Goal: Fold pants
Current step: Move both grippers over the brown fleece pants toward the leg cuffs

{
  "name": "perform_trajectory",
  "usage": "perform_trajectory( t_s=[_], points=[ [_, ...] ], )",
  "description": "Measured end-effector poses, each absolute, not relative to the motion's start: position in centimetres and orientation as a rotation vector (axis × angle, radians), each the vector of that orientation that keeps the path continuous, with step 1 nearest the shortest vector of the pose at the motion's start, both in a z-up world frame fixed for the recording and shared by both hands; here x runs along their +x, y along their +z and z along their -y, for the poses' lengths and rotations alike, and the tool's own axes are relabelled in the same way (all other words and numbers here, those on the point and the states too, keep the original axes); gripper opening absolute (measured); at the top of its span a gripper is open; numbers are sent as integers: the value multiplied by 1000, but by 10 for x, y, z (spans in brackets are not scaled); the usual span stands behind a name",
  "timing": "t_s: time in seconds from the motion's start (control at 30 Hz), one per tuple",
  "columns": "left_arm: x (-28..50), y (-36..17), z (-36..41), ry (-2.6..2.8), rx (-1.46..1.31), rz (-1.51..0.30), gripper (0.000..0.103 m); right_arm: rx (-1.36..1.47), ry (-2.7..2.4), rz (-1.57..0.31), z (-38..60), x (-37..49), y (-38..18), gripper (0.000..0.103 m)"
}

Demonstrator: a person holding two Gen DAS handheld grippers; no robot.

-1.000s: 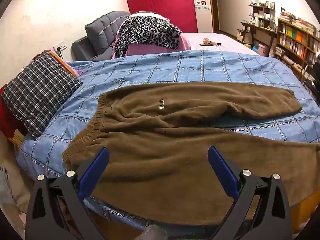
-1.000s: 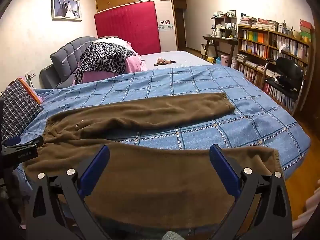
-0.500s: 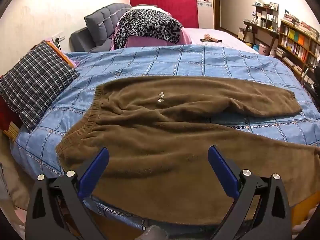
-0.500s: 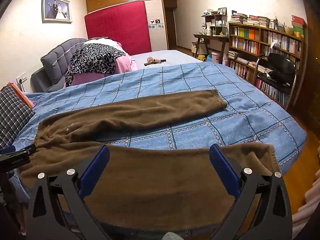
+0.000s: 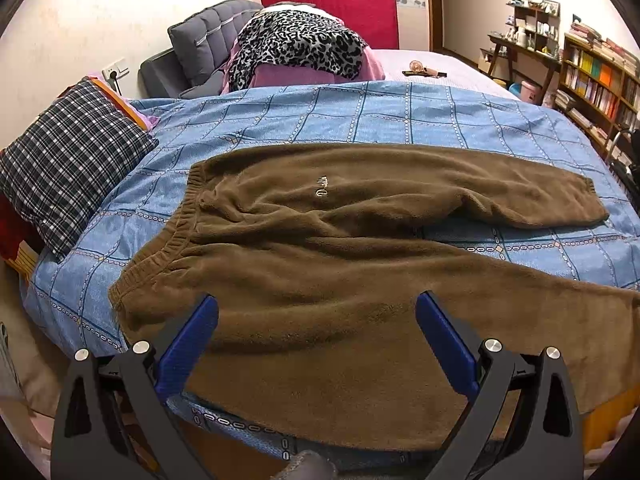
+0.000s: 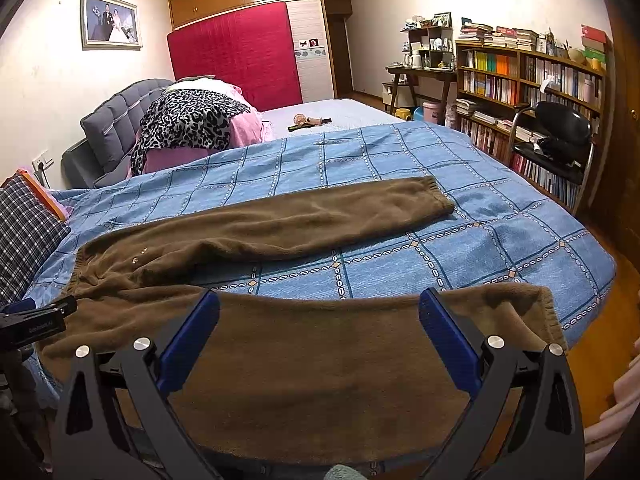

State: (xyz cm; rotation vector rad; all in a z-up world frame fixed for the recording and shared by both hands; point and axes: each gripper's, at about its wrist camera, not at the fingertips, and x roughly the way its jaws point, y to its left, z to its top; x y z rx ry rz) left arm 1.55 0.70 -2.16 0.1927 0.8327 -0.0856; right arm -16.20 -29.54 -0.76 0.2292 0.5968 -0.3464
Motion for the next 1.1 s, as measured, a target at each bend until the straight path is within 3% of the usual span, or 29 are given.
perform_trajectory(
  t_s=[1.1],
  points=[
    [22,-32,-3,-116,196,-877,98,205,-349,-563,295,-155,-12,100]
  ],
)
